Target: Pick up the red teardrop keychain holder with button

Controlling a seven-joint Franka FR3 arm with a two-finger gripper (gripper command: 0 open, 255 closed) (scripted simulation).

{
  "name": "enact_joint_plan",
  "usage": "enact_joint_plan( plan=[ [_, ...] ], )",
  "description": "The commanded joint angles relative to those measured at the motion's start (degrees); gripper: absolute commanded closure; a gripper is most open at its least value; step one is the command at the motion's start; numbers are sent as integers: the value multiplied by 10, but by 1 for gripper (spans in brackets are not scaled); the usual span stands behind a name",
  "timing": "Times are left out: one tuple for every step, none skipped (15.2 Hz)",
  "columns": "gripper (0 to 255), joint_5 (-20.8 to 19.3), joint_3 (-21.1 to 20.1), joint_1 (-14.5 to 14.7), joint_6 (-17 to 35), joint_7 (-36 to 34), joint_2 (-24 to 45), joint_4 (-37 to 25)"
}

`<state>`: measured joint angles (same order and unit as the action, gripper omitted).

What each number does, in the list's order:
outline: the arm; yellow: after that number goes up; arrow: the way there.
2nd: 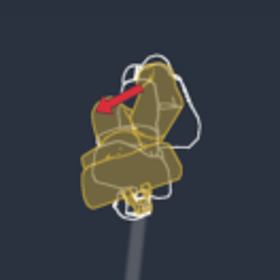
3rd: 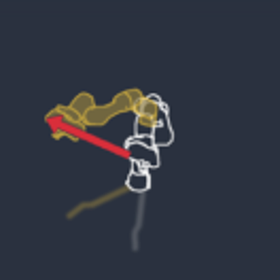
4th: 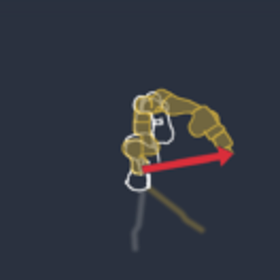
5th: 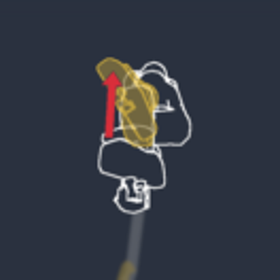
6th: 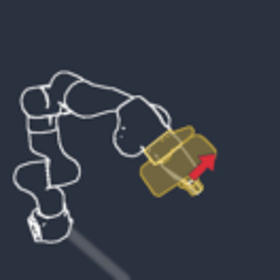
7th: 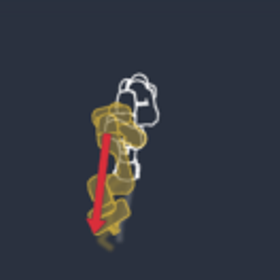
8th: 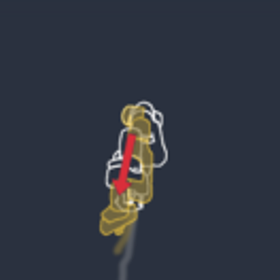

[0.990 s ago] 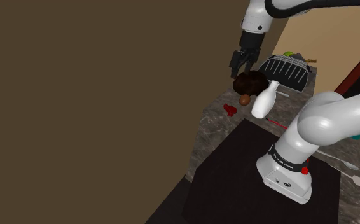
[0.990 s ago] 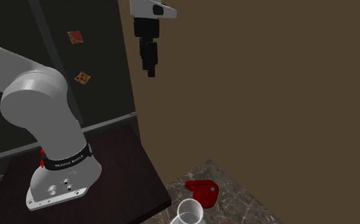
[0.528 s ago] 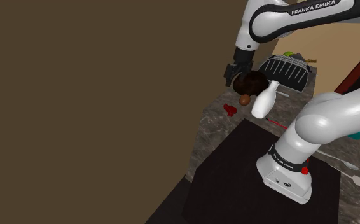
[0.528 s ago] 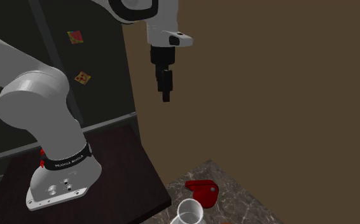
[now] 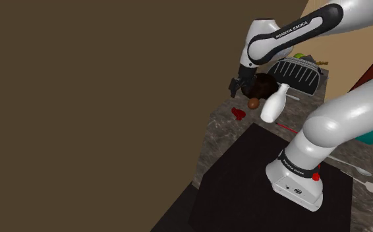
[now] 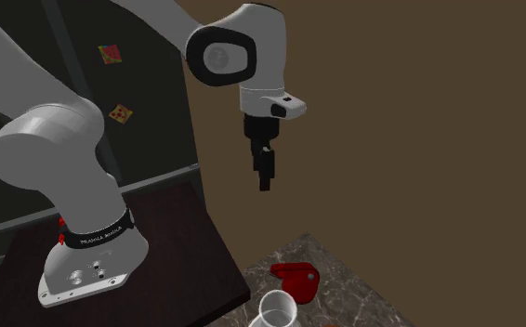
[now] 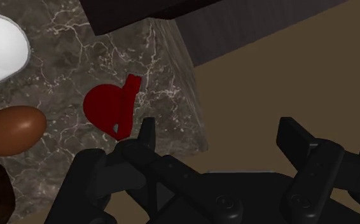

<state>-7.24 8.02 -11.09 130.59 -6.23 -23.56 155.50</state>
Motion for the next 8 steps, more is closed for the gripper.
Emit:
enact_joint_plan(
  plan=[
    [0, -8, 10, -11, 46, -1, 38, 2],
    [0, -11, 16, -17, 67, -1, 60, 1],
    [0, -14, 22, -22, 88, -1, 81, -2],
    [0, -15, 27, -26, 109, 0, 104, -6],
    [0, -17, 33, -31, 129, 1, 126, -10],
    [0, -17, 39, -35, 149, 2, 149, -15],
    [0, -16, 44, -39, 168, 4, 172, -21],
    [0, -14, 50, -43, 187, 7, 196, -27]
  ],
)
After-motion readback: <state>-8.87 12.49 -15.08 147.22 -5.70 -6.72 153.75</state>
